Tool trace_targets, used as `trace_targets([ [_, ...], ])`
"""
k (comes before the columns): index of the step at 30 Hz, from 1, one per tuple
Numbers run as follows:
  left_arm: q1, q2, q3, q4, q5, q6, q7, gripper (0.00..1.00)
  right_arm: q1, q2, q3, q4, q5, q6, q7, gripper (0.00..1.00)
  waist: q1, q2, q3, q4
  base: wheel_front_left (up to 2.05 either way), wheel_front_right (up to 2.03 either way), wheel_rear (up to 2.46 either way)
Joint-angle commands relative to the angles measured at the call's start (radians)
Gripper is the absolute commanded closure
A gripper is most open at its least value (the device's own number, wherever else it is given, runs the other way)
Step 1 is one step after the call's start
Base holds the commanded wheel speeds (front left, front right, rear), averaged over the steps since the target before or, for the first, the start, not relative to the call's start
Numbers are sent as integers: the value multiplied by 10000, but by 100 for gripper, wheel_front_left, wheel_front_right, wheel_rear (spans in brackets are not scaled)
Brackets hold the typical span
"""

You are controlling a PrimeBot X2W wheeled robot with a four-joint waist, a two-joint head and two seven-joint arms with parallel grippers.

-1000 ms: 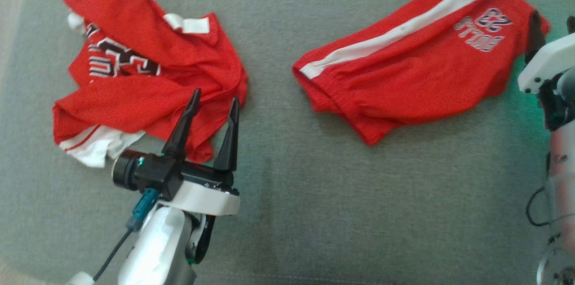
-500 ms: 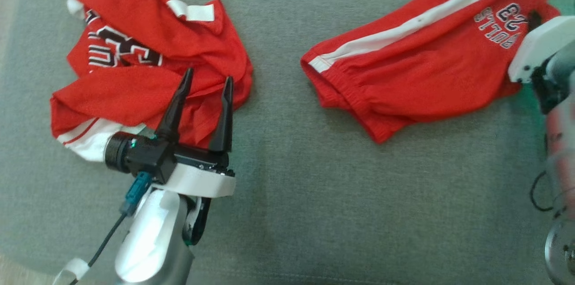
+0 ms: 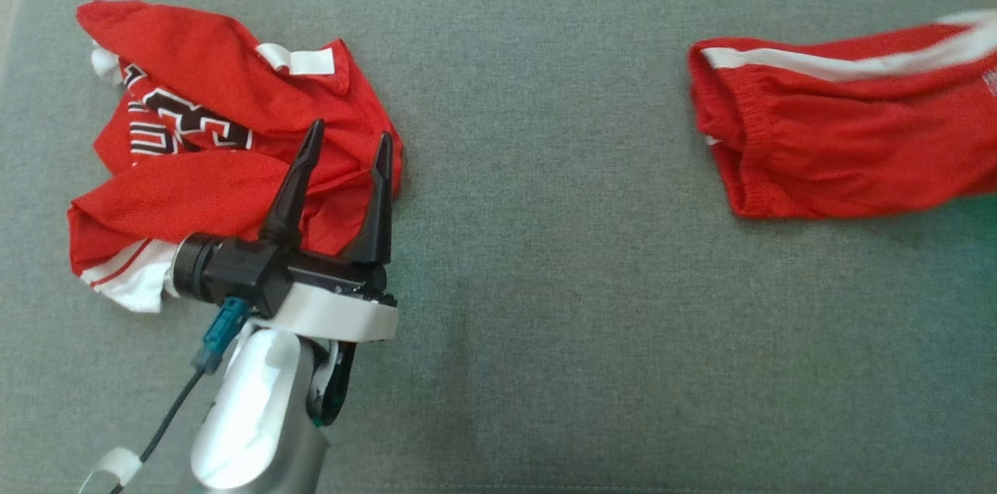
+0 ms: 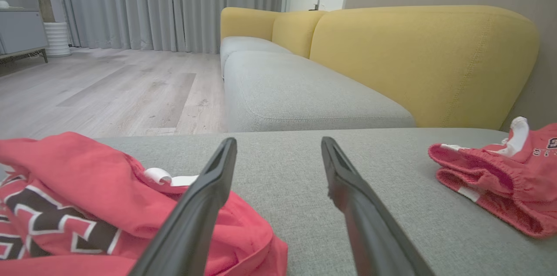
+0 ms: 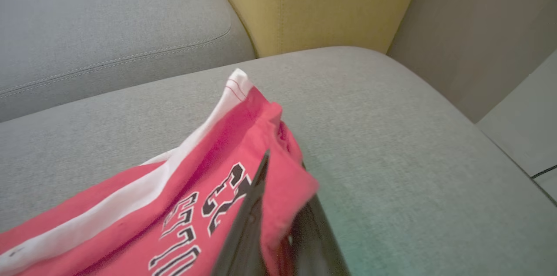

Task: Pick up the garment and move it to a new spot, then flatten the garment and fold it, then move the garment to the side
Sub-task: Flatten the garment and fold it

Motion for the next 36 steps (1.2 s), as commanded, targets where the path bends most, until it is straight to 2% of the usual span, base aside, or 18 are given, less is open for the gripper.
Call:
trace_targets([
  [1,37,63,469,-332,101,-49,-51,0,203,-125,-79,-120,-133,-9,-201,100,1,0,-77,33,0,0,0],
  [7,306,52,637,-360,118,-76,-51,0,161,68,-597,100,-279,-9,-791,100,1,0,-212,100,0,0,0],
  [13,468,46,733,-255,130,-94,-51,0,-65,512,-440,231,-218,-9,-1417,100,1,0,-517,126,0,0,0],
  [17,606,43,816,-203,148,-89,-51,0,-309,1068,-15,368,144,-9,-1913,100,1,0,-888,101,0,0,0],
  [24,945,40,890,-125,131,-94,-51,0,-470,2092,1267,393,1273,-9,-2396,100,1,0,-1504,105,0,0,0],
  [28,1206,39,943,-145,83,-77,-51,0,-301,2700,2390,102,2178,-9,-2483,100,1,0,-1790,149,0,0,0],
  [36,1609,38,1057,-242,-27,-40,-51,0,702,3211,4946,-1262,4490,-9,-1970,100,1,0,-2113,373,0,0,0],
])
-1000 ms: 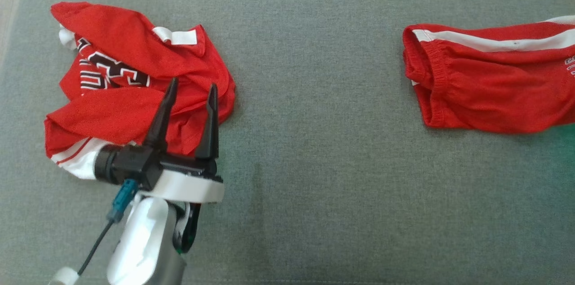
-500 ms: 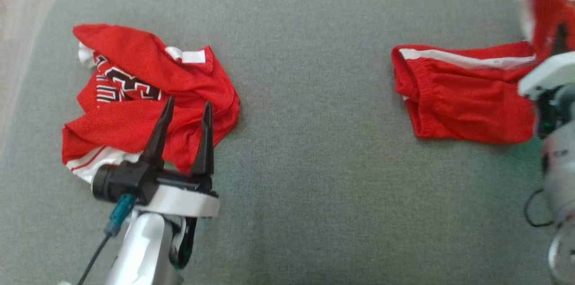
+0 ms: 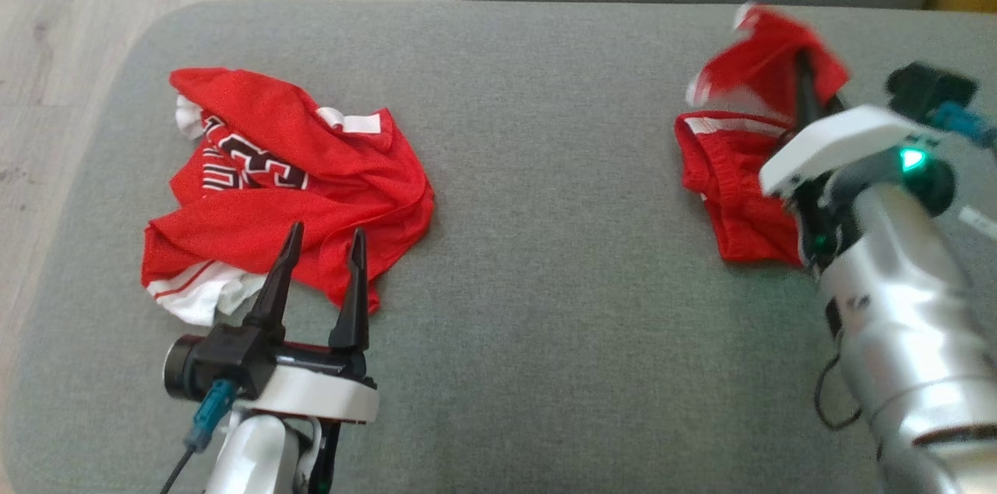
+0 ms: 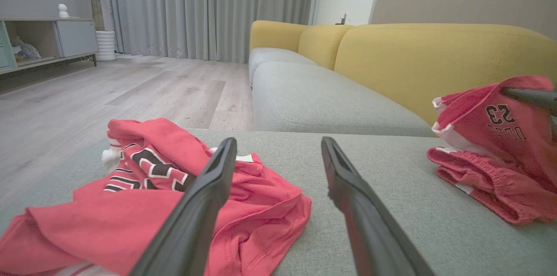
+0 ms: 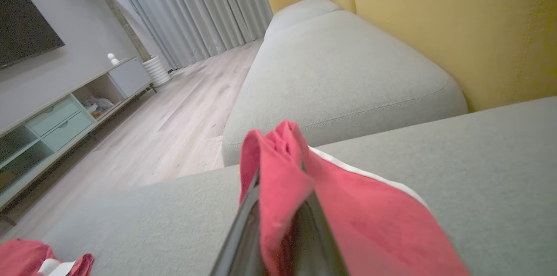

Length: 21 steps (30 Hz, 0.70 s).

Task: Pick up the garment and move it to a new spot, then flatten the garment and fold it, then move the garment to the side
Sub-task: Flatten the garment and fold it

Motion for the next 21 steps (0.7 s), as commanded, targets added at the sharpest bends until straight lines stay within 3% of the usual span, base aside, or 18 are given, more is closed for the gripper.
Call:
trace_targets([
  [1,-165,36,426,-338,-56,39,-51,0,-82,170,415,-470,184,-9,66,100,0,-1,-48,64,0,0,0],
  [4,-57,36,465,-371,-79,50,-51,0,537,-169,1487,-830,508,-9,324,100,0,-1,-130,166,0,0,0],
  [10,36,36,567,-386,-81,61,-51,0,1144,-263,2480,-933,751,-9,457,100,0,-1,-164,111,0,0,0],
  [11,45,36,579,-381,-88,62,-51,0,1213,-253,2659,-925,731,-9,464,89,0,-1,-163,75,0,0,0],
  [12,49,36,581,-375,-92,62,-51,0,1279,-231,2847,-922,711,-9,461,29,0,-1,-163,35,0,0,0],
  [13,50,36,578,-369,-95,60,-51,0,1351,-195,3037,-908,709,-9,485,0,0,-1,-167,-9,0,0,0],
  [21,18,36,533,-298,-69,27,-51,0,1697,-99,4236,-768,450,-9,381,0,0,-1,-297,-452,0,0,0],
])
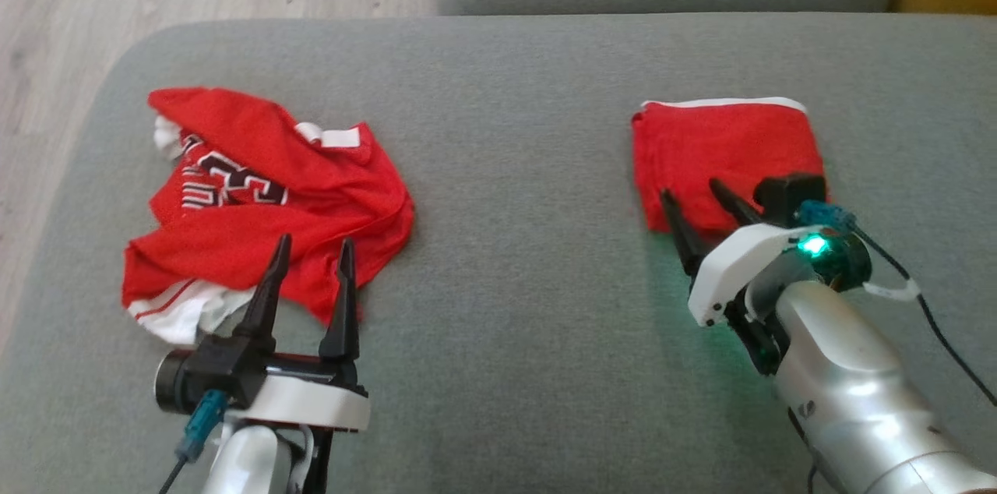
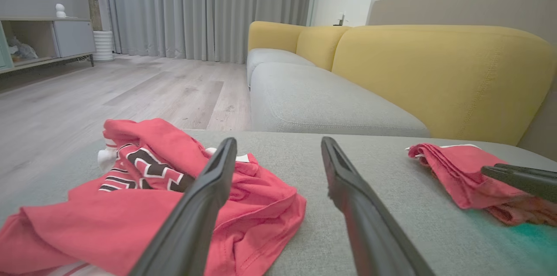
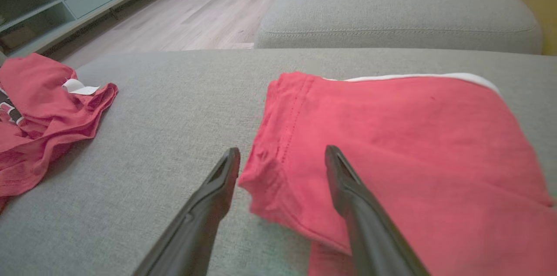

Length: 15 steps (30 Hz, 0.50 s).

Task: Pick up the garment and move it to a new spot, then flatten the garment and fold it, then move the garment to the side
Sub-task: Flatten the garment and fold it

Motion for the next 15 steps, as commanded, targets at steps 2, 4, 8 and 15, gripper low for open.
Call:
trace_targets([
  [2,-265,34,276,-260,-48,6,-51,0,-149,54,49,-221,-90,-9,-485,0,0,-1,-130,-253,0,0,0],
  [4,-287,34,269,-267,-49,-5,-51,0,-155,-9,-236,-249,-196,-9,-910,0,0,-1,-213,-437,0,0,0],
  [8,-344,34,212,-324,-44,-25,-51,0,55,-123,-1223,-773,-749,-9,-1337,0,0,-1,-348,-839,0,0,0],
  [15,-372,34,29,-477,-75,4,-51,0,2241,302,-3789,-4419,-2664,-9,-1371,0,0,-1,-333,-1489,0,0,0],
])
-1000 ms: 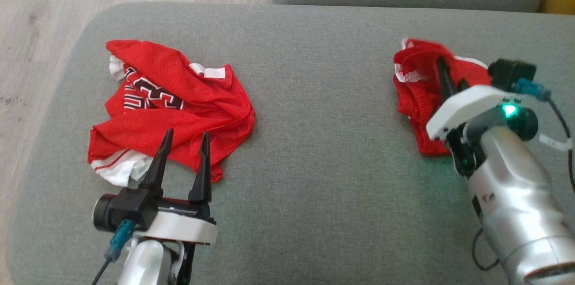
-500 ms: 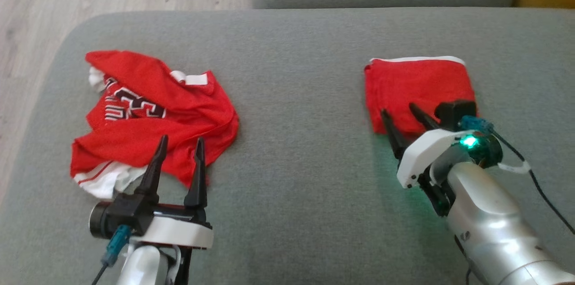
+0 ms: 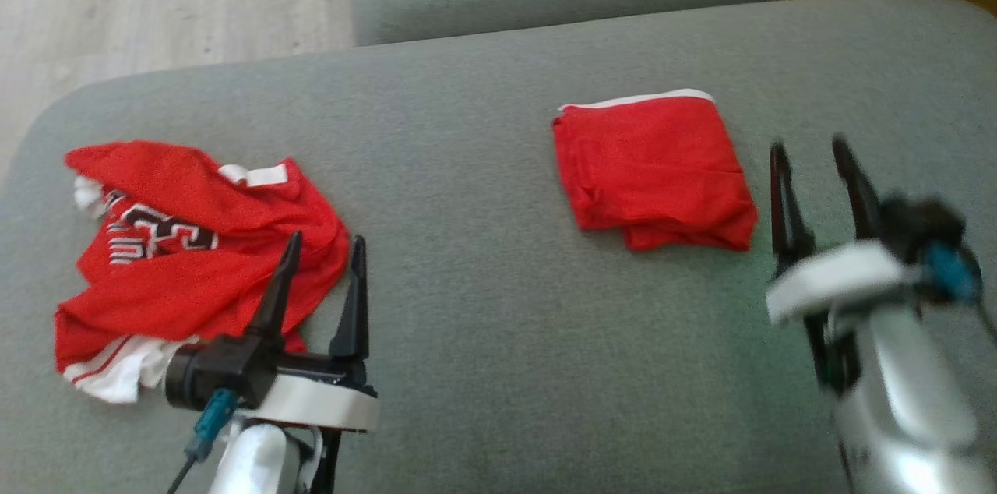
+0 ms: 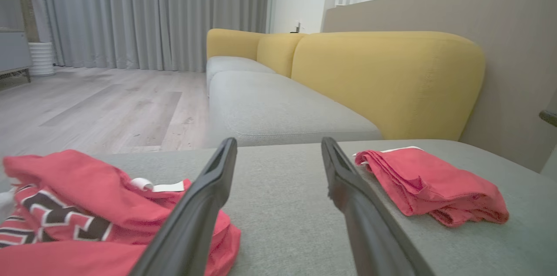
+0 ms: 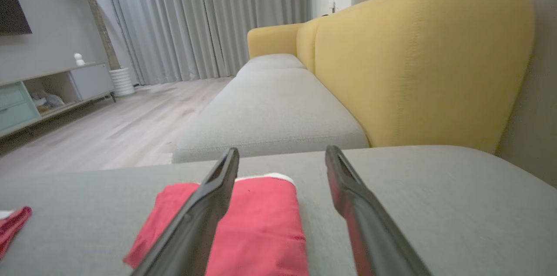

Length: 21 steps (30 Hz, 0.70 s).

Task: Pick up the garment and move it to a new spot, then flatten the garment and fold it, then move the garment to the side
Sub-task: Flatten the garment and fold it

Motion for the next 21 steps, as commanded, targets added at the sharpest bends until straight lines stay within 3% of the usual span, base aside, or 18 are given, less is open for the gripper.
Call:
trace_targets([
  [1,-342,34,271,-395,-83,34,-51,0,229,228,124,-620,-263,-9,-104,0,0,-1,52,-170,0,0,0],
  [6,-299,34,152,-443,-108,89,-51,0,1472,497,-635,-2150,-840,-9,-105,0,0,-1,244,-339,0,0,0],
  [12,-499,34,-40,-463,-136,96,-51,0,1426,542,-858,-2607,-833,-9,-105,0,0,-1,688,-183,0,0,0],
  [13,-552,34,-68,-454,-138,92,-51,0,1285,543,-902,-2567,-787,-9,-106,11,0,-1,784,-121,0,0,0],
  [14,-612,34,-93,-446,-141,89,-51,0,1108,544,-973,-2499,-759,-9,-106,77,0,-1,887,-50,0,0,0],
  [15,-680,34,-127,-442,-144,86,-51,0,901,544,-1032,-2440,-771,-9,-106,100,0,-1,1028,39,0,0,0],
  [21,-1160,34,-363,-417,-191,90,-51,0,-679,544,-1642,-1728,-1293,-9,254,100,0,-1,1932,689,0,0,0],
])
